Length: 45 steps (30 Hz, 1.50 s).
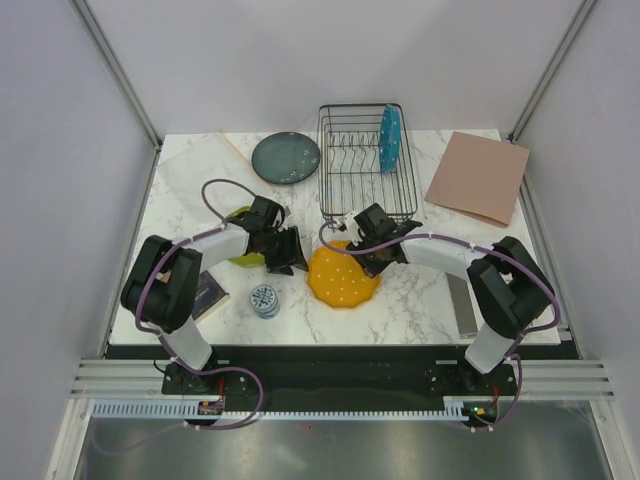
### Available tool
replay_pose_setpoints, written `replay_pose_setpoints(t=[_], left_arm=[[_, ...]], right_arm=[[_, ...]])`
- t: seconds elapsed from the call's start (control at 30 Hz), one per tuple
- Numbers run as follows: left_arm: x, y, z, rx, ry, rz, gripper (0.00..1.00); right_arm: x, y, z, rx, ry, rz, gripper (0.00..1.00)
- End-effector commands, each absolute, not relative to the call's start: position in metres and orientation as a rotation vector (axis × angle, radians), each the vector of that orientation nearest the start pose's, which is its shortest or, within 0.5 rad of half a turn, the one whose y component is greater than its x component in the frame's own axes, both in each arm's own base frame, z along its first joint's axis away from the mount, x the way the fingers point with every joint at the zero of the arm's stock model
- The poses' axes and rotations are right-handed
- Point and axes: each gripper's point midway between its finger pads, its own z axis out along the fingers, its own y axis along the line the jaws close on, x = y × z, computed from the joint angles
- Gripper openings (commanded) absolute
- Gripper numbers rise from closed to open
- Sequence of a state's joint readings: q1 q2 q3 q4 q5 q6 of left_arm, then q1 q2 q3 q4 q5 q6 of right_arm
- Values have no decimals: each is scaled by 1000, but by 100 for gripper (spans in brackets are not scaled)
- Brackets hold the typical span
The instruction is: Load the plates into the dish rack
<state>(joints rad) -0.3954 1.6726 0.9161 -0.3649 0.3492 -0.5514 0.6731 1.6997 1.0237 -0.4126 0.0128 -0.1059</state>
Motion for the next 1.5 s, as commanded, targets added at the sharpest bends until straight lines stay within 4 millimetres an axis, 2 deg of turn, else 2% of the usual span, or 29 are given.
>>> replay_pose_setpoints(t=[0.0,0.03,0.13,0.23,0.27,0.37,0.4,0.47,0.5,0.6,0.7,0.87,1.07,1.33,1.47], left_arm=[[284,-235,30,126,2782,-835,57],[286,-236,29,127,2784,-839,57],[288,-242,29,151,2784,-852,57],[286,-242,26,145,2795,-851,54],[286,-242,26,141,2797,-853,52],[284,-245,22,155,2804,-878,38],[285,-247,24,164,2799,-893,30],[285,-249,24,186,2796,-909,24],[284,-250,25,191,2795,-927,16],[283,-253,27,229,2784,-970,6],[279,-257,31,269,2763,-1045,2],[278,-259,36,266,2715,-1167,2],[272,-267,57,293,2622,-1328,2],[284,-275,77,303,2546,-1362,2],[291,-278,87,301,2519,-1364,2]], right_arm=[[273,242,66,-1031,2424,441,47],[270,246,71,-1028,2415,491,49],[271,239,80,-970,2418,507,56],[278,221,81,-847,2473,554,57],[282,209,82,-745,2513,623,57],[286,186,78,-551,2582,756,57],[283,187,78,-533,2584,829,57],[283,179,74,-491,2597,879,57],[280,181,72,-485,2602,929,57],[279,181,71,-456,2595,1022,58],[276,183,67,-447,2593,1114,59],[268,187,53,-425,2644,1211,59],[260,187,37,-402,2716,1255,59],[256,195,36,-401,2732,1333,60],[247,203,39,-441,2733,1354,60]])
